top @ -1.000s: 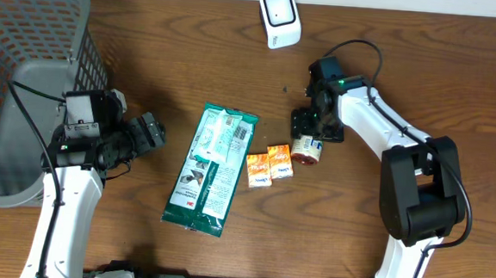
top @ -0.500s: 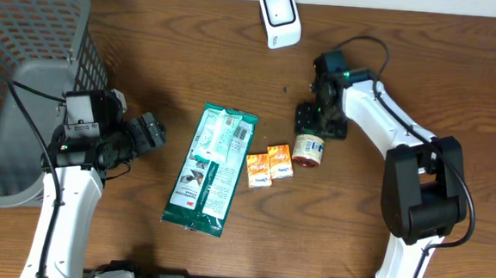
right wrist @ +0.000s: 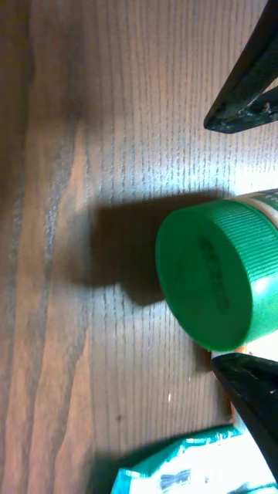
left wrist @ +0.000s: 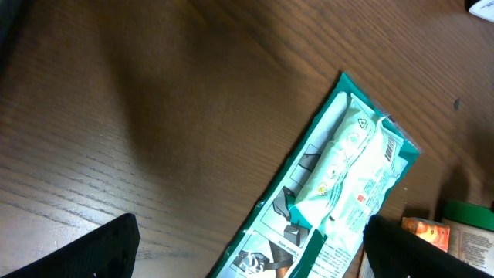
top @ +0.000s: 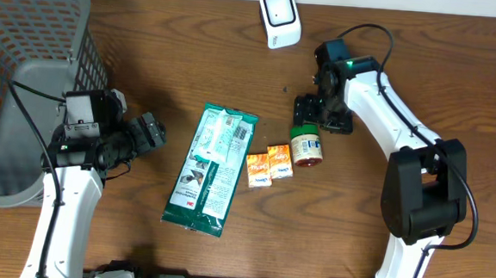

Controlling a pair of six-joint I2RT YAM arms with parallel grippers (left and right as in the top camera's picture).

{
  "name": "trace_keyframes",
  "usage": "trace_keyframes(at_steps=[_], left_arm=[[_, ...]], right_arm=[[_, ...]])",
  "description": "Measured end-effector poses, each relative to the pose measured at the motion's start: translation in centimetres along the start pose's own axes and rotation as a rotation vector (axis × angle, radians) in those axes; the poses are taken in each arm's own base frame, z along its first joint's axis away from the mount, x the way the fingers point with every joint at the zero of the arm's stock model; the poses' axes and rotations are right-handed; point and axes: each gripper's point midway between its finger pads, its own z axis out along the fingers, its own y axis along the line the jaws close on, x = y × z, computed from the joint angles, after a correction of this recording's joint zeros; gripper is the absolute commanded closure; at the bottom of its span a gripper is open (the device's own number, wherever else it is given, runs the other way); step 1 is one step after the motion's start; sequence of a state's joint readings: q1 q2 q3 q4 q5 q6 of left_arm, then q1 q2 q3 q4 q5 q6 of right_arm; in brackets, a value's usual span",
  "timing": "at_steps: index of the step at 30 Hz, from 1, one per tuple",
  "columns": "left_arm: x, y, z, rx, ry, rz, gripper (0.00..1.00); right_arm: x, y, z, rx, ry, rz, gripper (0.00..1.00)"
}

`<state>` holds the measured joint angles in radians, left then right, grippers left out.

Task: Scan the item barcode
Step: 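Grasp the green-lidded jar by its lid with the right gripper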

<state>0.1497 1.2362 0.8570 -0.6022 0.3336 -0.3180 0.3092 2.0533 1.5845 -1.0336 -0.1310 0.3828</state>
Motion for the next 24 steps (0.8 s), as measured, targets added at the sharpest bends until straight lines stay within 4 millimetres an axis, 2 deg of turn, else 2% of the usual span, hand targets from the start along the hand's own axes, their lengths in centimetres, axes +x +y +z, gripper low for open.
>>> trace_keyframes(at_steps=[5, 12, 17, 24], left_arm=[[0.0, 0.0, 0.0, 0.0, 0.0, 0.0, 0.07], [0.0, 0.0, 0.0, 0.0, 0.0, 0.0, 0.07], [0.0, 0.0, 0.0, 0.0, 0.0, 0.0, 0.07], [0.0, 0.0, 0.0, 0.0, 0.0, 0.0, 0.07]], right_arm=[[0.2, 0.0, 0.8, 0.045, -0.02, -0.029, 0.13], [0.2, 1.9, 1.1, 0.069, -0.058, -0.158, 0.15], [1.1, 0.9, 1.1, 0.138, -0.037, -0.116, 0.12], [1.2, 0.3, 1.0, 0.169, -0.04, -0.07, 0.13]])
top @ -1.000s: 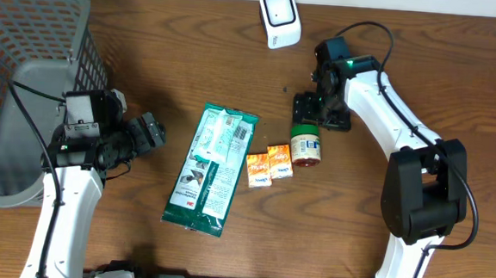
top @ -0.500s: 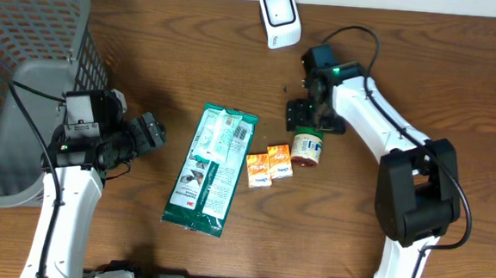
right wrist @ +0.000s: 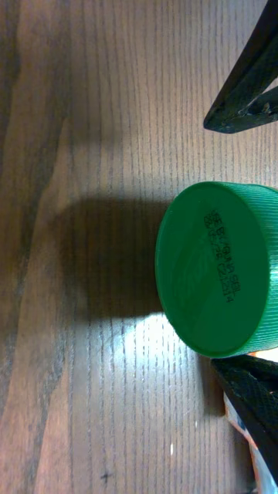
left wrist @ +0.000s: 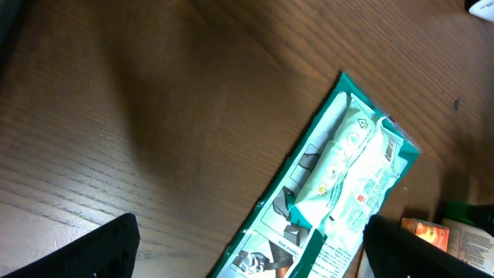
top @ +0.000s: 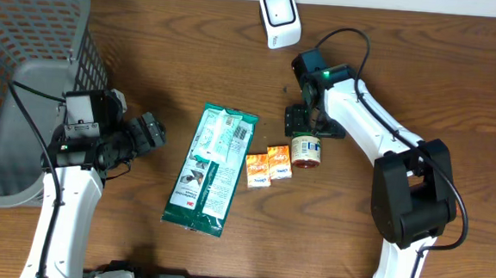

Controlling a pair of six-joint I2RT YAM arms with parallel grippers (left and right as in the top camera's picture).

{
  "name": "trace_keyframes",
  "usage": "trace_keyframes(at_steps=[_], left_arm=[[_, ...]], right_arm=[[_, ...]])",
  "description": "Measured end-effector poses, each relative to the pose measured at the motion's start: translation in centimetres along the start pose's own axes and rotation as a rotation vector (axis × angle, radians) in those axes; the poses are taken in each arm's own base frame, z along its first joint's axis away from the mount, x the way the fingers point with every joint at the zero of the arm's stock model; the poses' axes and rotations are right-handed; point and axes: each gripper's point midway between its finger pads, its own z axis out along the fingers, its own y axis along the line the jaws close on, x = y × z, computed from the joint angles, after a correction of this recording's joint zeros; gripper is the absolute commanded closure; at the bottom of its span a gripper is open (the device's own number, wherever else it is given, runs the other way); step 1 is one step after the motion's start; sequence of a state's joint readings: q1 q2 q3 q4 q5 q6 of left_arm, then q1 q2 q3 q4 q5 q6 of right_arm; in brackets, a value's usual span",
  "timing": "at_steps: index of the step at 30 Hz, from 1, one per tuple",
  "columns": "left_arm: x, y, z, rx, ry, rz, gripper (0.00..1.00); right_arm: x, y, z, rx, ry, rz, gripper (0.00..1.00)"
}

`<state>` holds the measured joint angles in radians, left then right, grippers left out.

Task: Scan the item barcode
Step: 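Grasp the green-lidded jar by its lid with the right gripper, then lift the jar and carry it toward the scanner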

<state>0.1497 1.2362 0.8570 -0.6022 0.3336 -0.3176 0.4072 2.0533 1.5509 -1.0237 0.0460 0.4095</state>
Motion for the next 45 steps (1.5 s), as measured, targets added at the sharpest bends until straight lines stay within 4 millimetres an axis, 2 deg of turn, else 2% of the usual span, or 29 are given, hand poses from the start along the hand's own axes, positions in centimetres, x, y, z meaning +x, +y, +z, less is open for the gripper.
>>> trace_keyframes(at_steps=[10, 18, 21, 23, 27, 35, 40, 43, 45], left_arm=[[0.0, 0.0, 0.0, 0.0, 0.0, 0.0, 0.07], [0.0, 0.0, 0.0, 0.0, 0.0, 0.0, 0.07], [0.0, 0.0, 0.0, 0.0, 0.0, 0.0, 0.07], [0.0, 0.0, 0.0, 0.0, 0.0, 0.0, 0.07], [0.0, 0.0, 0.0, 0.0, 0.0, 0.0, 0.07], [0.0, 0.0, 0.0, 0.0, 0.0, 0.0, 0.07], [0.0, 0.0, 0.0, 0.0, 0.0, 0.0, 0.07], [0.0, 0.0, 0.0, 0.0, 0.0, 0.0, 0.07], [0.0, 0.0, 0.0, 0.0, 0.0, 0.0, 0.07]], right_arm=[[1.0, -0.1, 2.0, 0.0, 0.013, 0.005, 0.18], [1.0, 0.0, 2.1, -0.006, 0.01, 0.013, 0.44], [1.0, 0.0, 2.1, -0.007, 0.009, 0.017, 0.45], [0.9, 0.0, 2.1, -0.007, 0.008, 0.014, 0.5], [0.9, 0.0, 1.8, -0.008, 0.01, -0.003, 0.51], [0.0, 0.3, 0.5, -0.024, -0.029, -0.028, 0.5], [-0.8, 0.4, -1.9, -0.043, -0.098, -0.048, 0.51], [-1.9, 0.5, -3.3, -0.052, -0.169, -0.055, 0.52], [-2.9, 0.8, -3.8, -0.06, -0.215, -0.054, 0.59]])
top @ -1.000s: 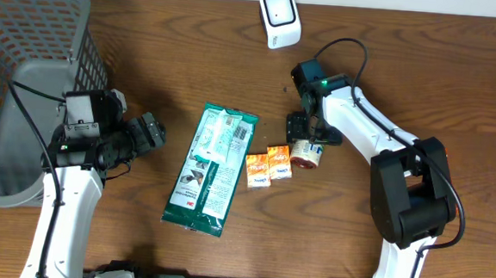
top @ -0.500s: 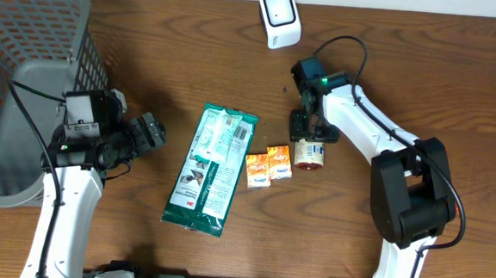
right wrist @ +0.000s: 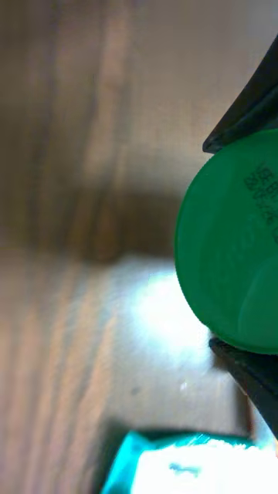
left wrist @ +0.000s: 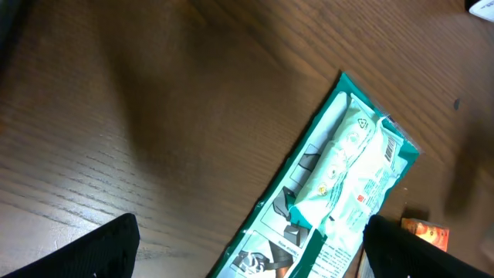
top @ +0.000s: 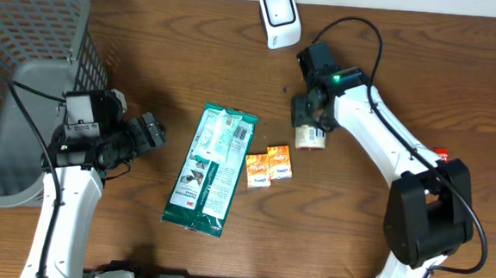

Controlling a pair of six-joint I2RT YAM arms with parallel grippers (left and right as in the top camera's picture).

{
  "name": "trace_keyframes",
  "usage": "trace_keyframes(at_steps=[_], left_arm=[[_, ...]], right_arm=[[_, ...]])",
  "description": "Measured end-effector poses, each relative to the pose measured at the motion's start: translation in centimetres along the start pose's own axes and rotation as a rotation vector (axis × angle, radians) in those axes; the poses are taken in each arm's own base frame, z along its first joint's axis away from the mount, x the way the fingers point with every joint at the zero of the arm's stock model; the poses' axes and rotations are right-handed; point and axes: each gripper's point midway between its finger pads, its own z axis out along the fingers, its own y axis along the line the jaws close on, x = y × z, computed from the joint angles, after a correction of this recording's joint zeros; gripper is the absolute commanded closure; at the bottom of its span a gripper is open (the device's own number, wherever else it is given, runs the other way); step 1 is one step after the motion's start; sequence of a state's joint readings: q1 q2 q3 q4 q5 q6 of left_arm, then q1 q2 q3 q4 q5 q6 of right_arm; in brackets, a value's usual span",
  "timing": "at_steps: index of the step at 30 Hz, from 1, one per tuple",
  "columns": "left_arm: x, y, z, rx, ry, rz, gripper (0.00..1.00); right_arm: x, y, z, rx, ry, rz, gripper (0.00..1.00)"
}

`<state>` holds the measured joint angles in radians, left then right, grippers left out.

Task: Scan the item barcode
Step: 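Lift the jar and carry it toward the scanner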

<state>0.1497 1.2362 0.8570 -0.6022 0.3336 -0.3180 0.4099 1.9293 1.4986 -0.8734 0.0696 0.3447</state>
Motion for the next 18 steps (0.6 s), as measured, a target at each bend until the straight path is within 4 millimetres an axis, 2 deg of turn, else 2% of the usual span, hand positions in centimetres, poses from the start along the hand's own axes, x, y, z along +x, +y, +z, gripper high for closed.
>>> trace_keyframes(at_steps=[6, 9, 11, 13, 15, 18], left_arm=[[0.0, 0.0, 0.0, 0.0, 0.0, 0.0, 0.07], [0.0, 0.0, 0.0, 0.0, 0.0, 0.0, 0.07], [0.0, 0.0, 0.0, 0.0, 0.0, 0.0, 0.07], [0.0, 0.0, 0.0, 0.0, 0.0, 0.0, 0.07], [0.0, 0.0, 0.0, 0.0, 0.0, 0.0, 0.07], [0.0, 0.0, 0.0, 0.0, 0.0, 0.0, 0.07]], right_arm=[[-2.9, 0.6, -0.2, -0.022, -0.118, 0.009, 0.62], [-3.3, 0.3, -0.4, 0.0, -0.141, 0.013, 0.62], [-3.4, -0.1, -1.1, 0.02, -0.152, 0.015, 0.66], [-3.4, -0.5, -2.3, 0.034, -0.17, 0.017, 0.67], [-3.7, -0.8, -4.7, 0.04, -0.214, 0.021, 0.67], [-3.7, -1.0, -9.5, 0.039, -0.3, 0.022, 0.67]])
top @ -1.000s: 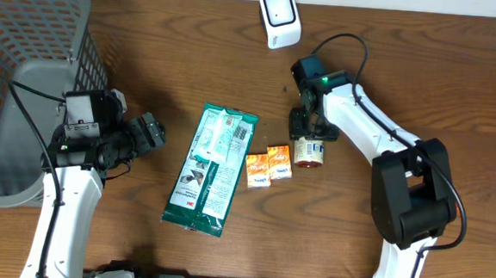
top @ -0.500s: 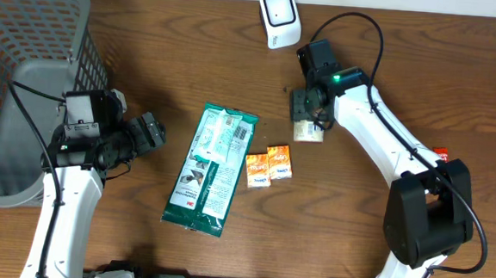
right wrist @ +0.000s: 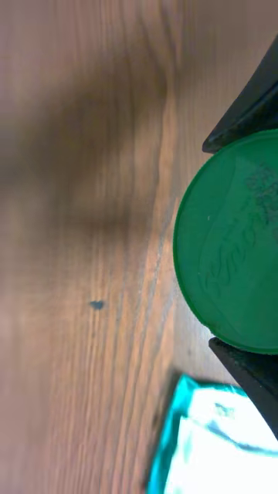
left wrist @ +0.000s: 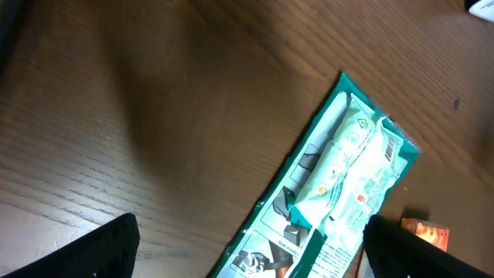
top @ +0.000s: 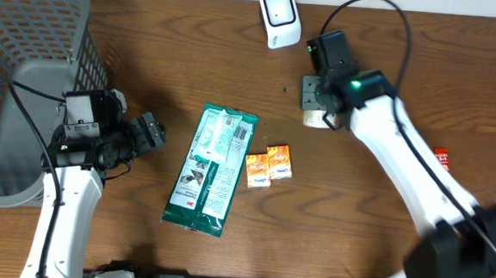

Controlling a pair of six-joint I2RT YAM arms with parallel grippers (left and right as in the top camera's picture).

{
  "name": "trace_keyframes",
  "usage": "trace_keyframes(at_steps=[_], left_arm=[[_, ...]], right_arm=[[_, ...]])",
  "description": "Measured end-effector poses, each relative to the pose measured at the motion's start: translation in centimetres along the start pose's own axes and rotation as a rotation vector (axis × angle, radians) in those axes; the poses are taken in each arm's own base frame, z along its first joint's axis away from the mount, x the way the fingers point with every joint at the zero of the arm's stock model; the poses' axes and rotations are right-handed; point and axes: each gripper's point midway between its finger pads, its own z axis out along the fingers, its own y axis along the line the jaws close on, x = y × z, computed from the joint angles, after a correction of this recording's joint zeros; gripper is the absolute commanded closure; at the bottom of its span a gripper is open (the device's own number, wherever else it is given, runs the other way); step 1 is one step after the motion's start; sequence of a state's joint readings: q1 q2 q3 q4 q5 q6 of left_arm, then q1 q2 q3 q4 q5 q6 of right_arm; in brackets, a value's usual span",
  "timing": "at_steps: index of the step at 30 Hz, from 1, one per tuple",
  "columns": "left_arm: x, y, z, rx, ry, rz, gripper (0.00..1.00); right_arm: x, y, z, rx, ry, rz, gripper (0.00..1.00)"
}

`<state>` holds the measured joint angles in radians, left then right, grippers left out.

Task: Scan the item barcode
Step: 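Lift the jar and carry it toward the scanner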

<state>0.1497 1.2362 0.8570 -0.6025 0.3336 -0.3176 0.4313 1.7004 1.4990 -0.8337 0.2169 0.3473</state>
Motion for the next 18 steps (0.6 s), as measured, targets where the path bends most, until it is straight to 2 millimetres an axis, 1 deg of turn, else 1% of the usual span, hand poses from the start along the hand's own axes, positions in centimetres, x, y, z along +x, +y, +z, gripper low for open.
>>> trace_keyframes(at_steps=[1, 3, 5, 7, 10, 12, 14, 15, 18], left_arm=[[0.0, 0.0, 0.0, 0.0, 0.0, 0.0, 0.07], [0.0, 0.0, 0.0, 0.0, 0.0, 0.0, 0.07], [0.0, 0.0, 0.0, 0.0, 0.0, 0.0, 0.07], [0.0, 0.0, 0.0, 0.0, -0.001, 0.0, 0.07], [0.0, 0.0, 0.0, 0.0, 0.0, 0.0, 0.07], [0.0, 0.0, 0.0, 0.001, -0.001, 0.0, 0.07], [0.0, 0.0, 0.0, 0.0, 0.002, -0.001, 0.07], [0.0, 0.0, 0.0, 0.0, 0.0, 0.0, 0.07], [0.0, 0.0, 0.0, 0.0, 0.0, 0.0, 0.07]], right_arm=[[-0.2, -0.2, -1.4, 0.0, -0.021, 0.001, 0.69], [-0.8, -0.8, -4.0, -0.004, -0.07, 0.01, 0.7], [-1.2, -1.3, -6.0, -0.008, -0.118, 0.022, 0.69], [-1.1, -2.1, -7.6, -0.007, -0.165, 0.035, 0.7], [-0.2, -2.9, -8.8, -0.021, -0.225, 0.051, 0.7], [0.5, -3.3, -9.2, -0.038, -0.284, 0.068, 0.71], [1.6, -3.8, -9.2, -0.056, -0.352, 0.087, 0.73], [1.9, -3.9, -9.2, -0.072, -0.394, 0.099, 0.76], [3.6, -4.5, -8.2, -0.097, -0.495, 0.129, 0.82]])
